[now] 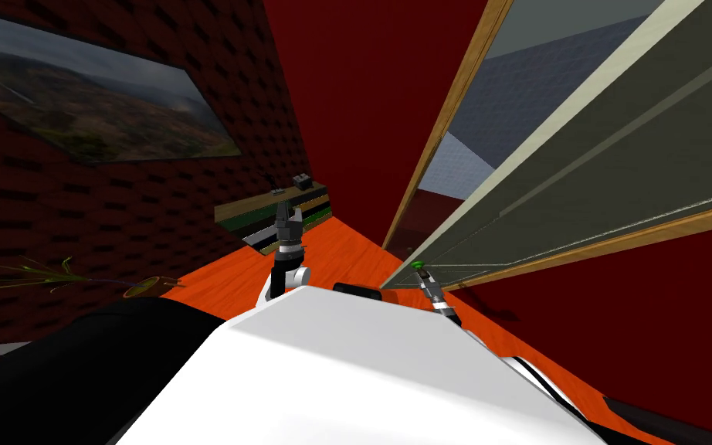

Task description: Pull the door open

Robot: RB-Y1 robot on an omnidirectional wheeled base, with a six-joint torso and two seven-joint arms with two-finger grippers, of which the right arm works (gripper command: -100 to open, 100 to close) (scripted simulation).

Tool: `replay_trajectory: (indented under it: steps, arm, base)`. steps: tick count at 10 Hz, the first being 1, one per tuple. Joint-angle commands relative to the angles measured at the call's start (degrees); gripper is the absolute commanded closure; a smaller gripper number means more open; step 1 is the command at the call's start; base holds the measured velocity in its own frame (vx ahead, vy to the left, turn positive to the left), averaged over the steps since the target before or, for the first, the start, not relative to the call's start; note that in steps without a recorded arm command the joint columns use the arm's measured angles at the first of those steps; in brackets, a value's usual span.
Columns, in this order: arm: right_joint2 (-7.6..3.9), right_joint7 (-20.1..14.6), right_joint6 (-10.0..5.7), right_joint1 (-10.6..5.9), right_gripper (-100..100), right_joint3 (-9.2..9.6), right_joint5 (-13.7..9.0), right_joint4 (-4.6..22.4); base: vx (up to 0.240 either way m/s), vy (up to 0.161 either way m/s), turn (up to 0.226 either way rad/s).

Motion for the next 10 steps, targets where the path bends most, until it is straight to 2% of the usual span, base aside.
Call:
replay_trajectory:
  steps: [1,2,3,4,10]
  arm:
    - [-0.43,-0.3,-0.78,0.78,100,-0.13,0.2,0.1]
    - [-0.5,-0.3,-1.13,0.88,100,-0.15,0.2,0.3]
    - [-0.4,-0.2,-0.55,1.03,100,-0.09,0.2,-0.4]
    - [-0.36,-0.3,-0.63,1.13,100,-0.04,0.3,-0.3]
    - [-0.42,-0.4,-1.3,0.93,100,-0.27,0.5,0.4]
  base:
    - [-0.147,-0.07,0.139]
    - [-0.186,-0.106,0.179]
    - [-0.082,-0.047,0.042]
    - [-0.137,-0.044,0.179]
    - [-0.213,-0.107,0.18]
